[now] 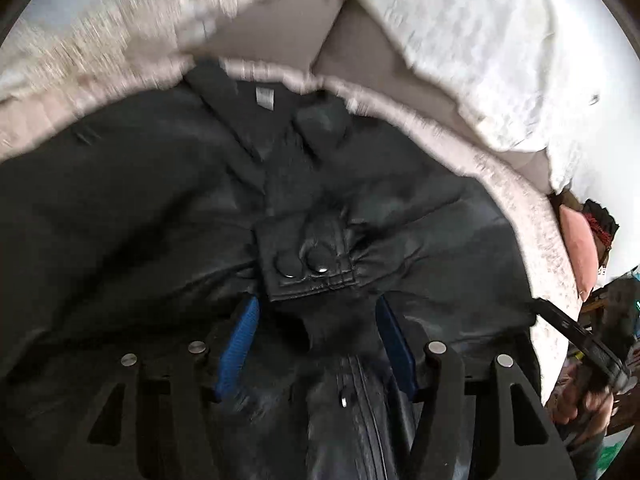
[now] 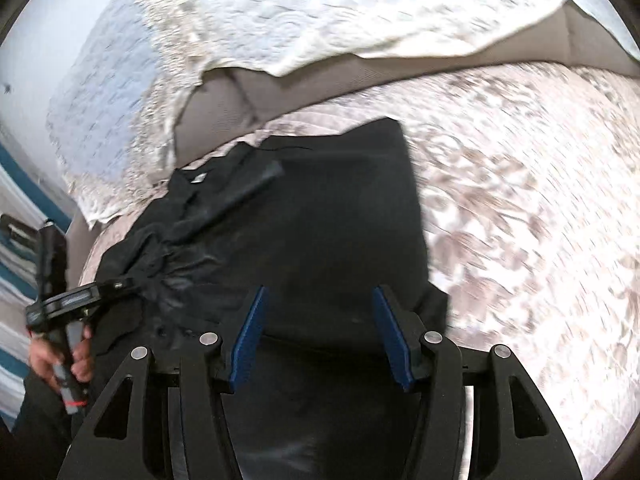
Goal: Fold large clothes
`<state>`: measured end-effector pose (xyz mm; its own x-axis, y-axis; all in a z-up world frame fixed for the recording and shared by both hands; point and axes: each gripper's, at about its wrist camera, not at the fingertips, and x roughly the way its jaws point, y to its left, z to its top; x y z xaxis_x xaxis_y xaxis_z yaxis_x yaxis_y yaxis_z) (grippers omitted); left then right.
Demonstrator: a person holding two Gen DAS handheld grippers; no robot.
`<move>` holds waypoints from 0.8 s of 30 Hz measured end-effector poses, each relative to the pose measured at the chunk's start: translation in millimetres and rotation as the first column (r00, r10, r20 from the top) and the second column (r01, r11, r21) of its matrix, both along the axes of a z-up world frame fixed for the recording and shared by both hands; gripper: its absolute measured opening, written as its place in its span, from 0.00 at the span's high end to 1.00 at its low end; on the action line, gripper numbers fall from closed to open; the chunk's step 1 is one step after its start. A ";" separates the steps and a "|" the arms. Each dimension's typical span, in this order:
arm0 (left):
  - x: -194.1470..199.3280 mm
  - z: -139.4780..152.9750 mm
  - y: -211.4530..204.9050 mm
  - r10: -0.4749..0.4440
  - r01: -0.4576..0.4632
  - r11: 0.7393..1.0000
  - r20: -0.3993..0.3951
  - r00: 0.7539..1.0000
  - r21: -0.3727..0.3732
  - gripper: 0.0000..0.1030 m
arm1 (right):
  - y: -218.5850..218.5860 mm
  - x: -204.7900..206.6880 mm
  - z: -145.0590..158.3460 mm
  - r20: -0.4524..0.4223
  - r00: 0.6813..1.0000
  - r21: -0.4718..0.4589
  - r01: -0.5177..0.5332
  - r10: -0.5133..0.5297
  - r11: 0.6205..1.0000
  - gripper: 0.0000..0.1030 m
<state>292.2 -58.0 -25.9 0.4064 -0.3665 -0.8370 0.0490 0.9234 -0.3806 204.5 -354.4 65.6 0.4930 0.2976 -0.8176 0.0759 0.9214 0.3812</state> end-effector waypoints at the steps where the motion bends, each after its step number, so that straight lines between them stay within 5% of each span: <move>1: 3.1 -2.4 -3.1 0.011 -0.011 1.000 0.011 1.000 0.024 0.47 | -2.2 2.2 -4.5 -0.005 1.000 -0.008 0.004 -0.004 1.000 0.46; 2: 3.7 -1.0 -5.5 0.007 -0.007 0.999 0.024 1.000 0.038 0.59 | -4.1 2.1 -7.2 -0.011 1.000 -0.017 0.009 -0.009 1.000 0.46; 3: 5.8 2.8 -7.9 -0.004 0.003 0.999 0.035 0.999 0.039 0.84 | -8.4 1.6 -11.0 -0.023 1.000 -0.032 0.021 -0.022 0.999 0.46; 5: 5.8 17.6 -10.3 -0.027 0.025 0.999 0.081 0.996 0.024 0.96 | -13.2 1.7 -15.8 -0.034 0.999 -0.048 0.035 -0.037 0.998 0.46; 10: 8.2 53.0 -14.6 -0.067 0.039 0.992 0.236 0.969 0.119 0.96 | -15.6 3.8 -22.1 -0.039 0.999 -0.057 0.031 -0.034 0.998 0.46; 16: 26.5 17.4 -15.0 -0.094 0.052 0.962 0.145 0.985 0.268 0.95 | -13.4 3.4 -12.9 -0.035 0.999 -0.099 0.020 -0.023 0.995 0.46; 22: -0.3 43.7 -1.6 -0.067 0.022 0.977 0.209 0.976 0.210 0.92 | -16.2 -1.4 9.5 0.037 0.999 -0.111 -0.009 0.014 0.994 0.46; 24: -6.4 53.5 0.2 -0.057 0.016 0.984 0.230 0.972 0.176 0.81 | -12.2 3.6 4.8 0.022 0.999 -0.126 -0.026 0.030 0.992 0.51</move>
